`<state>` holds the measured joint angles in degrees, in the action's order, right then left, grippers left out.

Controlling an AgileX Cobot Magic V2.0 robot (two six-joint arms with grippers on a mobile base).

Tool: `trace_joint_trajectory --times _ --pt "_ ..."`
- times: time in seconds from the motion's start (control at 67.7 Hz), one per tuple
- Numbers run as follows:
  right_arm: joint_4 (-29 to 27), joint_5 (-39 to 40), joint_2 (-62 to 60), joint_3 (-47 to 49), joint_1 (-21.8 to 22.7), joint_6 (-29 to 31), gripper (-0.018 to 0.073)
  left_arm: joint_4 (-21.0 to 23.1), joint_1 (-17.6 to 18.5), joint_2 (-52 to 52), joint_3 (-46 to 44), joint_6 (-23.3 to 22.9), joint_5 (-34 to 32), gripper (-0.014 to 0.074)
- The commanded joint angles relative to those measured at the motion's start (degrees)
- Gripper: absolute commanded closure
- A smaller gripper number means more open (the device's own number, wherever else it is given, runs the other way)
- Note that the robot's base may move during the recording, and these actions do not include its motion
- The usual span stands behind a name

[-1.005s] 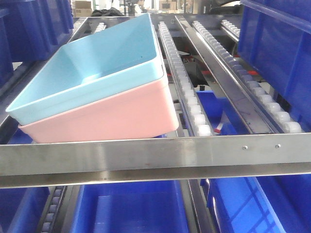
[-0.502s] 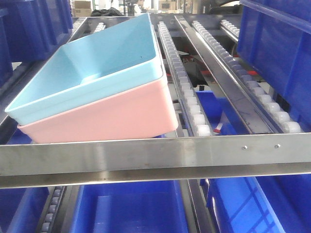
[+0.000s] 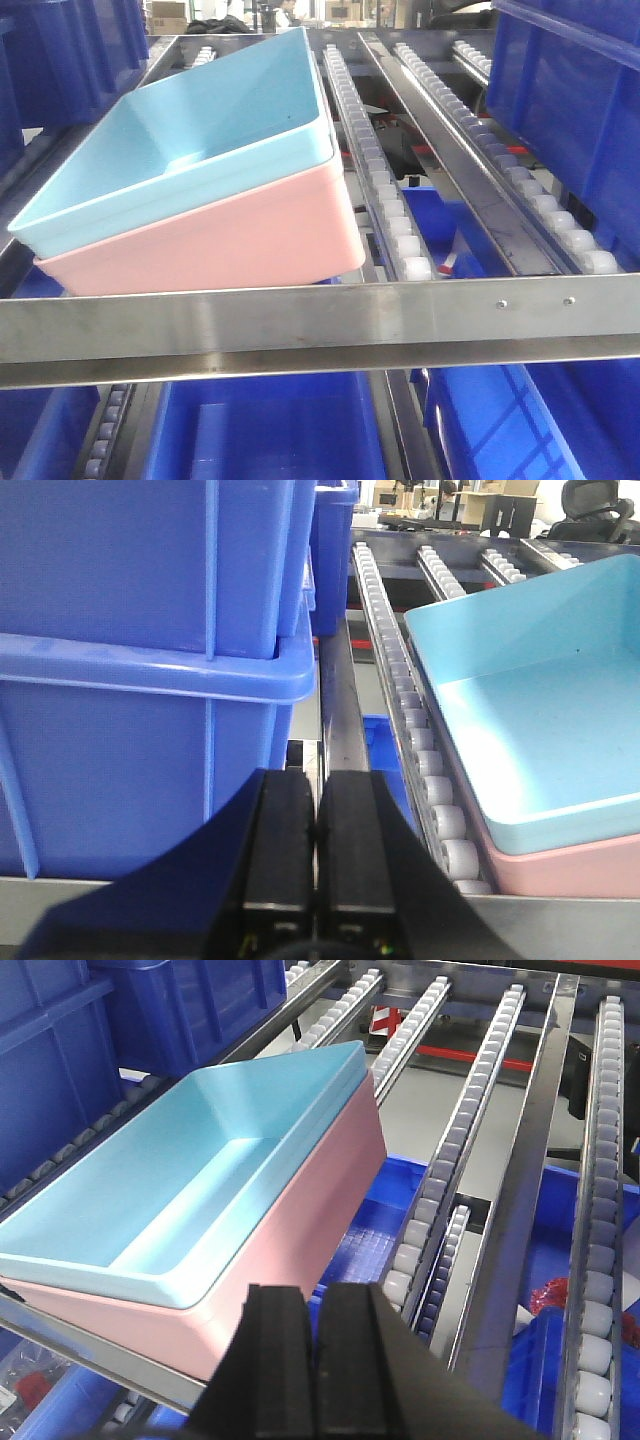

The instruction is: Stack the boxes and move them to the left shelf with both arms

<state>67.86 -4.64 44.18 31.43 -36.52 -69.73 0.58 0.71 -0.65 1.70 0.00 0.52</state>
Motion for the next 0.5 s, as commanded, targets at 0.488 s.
trace_joint_trajectory --times 0.488 --pt "1.4 0.7 -0.4 1.6 -0.1 0.5 0.0524 -0.1 0.1 -0.8 1.8 -0.8 -5.2 0.0600"
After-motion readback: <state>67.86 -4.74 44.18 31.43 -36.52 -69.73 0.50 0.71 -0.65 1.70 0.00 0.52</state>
